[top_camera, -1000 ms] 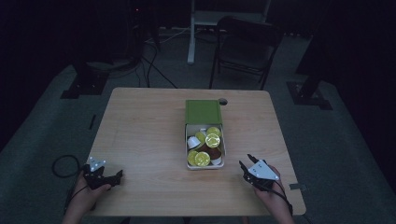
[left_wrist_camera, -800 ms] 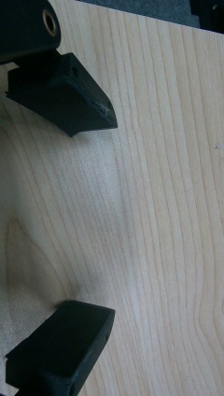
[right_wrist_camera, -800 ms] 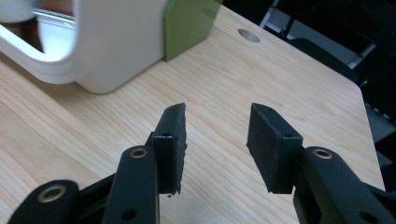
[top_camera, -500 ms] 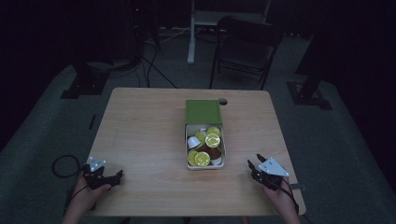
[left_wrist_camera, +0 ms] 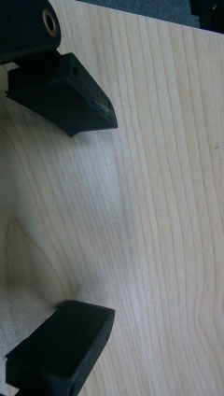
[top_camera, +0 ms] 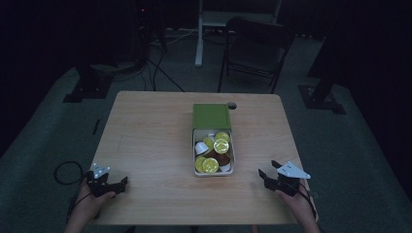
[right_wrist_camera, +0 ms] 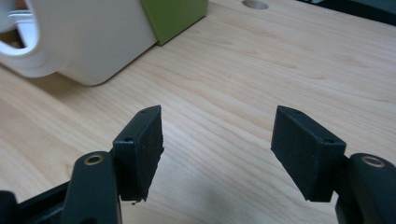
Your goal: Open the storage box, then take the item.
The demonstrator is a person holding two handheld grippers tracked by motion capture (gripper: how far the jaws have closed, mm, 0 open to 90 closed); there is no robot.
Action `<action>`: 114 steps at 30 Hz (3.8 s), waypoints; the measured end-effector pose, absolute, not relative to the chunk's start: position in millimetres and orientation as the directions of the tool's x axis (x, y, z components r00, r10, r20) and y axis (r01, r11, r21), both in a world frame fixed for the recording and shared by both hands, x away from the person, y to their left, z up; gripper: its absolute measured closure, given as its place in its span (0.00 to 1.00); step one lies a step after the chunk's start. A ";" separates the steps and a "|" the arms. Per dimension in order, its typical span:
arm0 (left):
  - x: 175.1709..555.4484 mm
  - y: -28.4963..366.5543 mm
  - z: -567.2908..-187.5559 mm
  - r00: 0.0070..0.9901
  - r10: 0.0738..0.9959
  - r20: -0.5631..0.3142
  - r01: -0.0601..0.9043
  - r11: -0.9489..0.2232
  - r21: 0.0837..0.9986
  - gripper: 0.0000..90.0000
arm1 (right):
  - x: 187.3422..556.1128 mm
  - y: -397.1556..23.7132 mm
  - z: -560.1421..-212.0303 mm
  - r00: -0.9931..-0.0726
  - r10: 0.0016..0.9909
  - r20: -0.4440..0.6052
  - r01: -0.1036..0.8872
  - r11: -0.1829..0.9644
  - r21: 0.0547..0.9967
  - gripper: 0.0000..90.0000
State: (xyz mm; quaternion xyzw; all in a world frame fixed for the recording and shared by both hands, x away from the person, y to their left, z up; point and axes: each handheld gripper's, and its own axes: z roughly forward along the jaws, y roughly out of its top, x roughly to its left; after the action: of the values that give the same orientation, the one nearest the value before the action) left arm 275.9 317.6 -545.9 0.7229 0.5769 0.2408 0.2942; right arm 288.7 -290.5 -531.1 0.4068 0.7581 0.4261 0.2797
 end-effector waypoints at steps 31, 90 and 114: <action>275.8 317.5 -545.9 0.219 0.976 0.009 0.693 -0.162 0.703 0.11 | 303.6 -296.0 -550.2 -0.608 0.793 -0.031 0.521 0.428 0.739 0.18; 271.4 205.9 -490.8 0.586 0.810 0.024 0.533 -0.407 0.741 0.12 | 303.8 -295.5 -550.9 -0.603 0.798 0.006 0.552 0.412 0.725 0.13; 252.6 117.5 -468.4 0.763 0.643 0.066 0.372 -0.520 0.769 0.12 | 303.7 -295.5 -550.8 -0.603 0.798 0.006 0.552 0.412 0.725 0.13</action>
State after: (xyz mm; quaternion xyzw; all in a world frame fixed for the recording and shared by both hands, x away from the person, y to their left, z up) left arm 252.6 117.5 -468.4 0.8541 0.2971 0.1740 0.3899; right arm 303.7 -295.5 -550.8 0.4106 0.8221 0.3542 0.1733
